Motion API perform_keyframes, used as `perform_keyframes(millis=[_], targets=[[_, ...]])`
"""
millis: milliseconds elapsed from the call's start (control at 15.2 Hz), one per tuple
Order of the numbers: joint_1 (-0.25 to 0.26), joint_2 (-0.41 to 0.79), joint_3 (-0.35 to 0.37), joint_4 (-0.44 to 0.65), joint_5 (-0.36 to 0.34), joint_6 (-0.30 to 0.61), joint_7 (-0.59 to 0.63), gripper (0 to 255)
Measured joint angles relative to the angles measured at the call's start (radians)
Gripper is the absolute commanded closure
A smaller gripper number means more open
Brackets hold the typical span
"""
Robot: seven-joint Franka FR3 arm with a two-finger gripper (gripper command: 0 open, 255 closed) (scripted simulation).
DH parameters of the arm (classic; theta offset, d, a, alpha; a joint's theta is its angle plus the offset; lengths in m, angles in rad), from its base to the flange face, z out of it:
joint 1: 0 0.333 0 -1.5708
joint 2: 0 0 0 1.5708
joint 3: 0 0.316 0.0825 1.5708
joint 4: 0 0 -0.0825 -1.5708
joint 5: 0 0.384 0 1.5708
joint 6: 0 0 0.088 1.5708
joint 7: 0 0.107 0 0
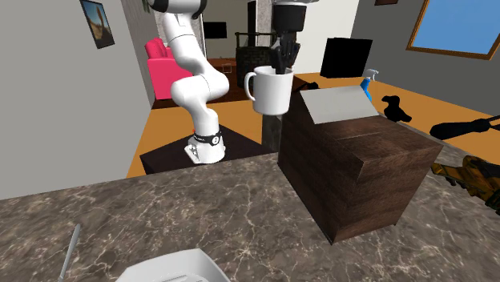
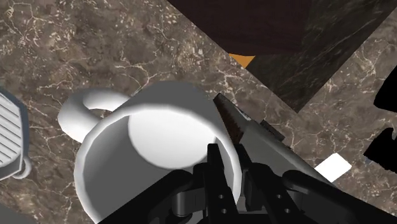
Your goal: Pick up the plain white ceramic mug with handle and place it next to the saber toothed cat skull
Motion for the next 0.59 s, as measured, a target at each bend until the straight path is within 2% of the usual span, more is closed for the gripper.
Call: perform_keyframes(millis=[330, 594], targets=[[0.043, -0.042, 0.083, -0.039, 0.017, 0.003, 0.118, 255], [0.1, -0.042, 0.146, -0.018, 0.008, -0.013, 0.226, 255]])
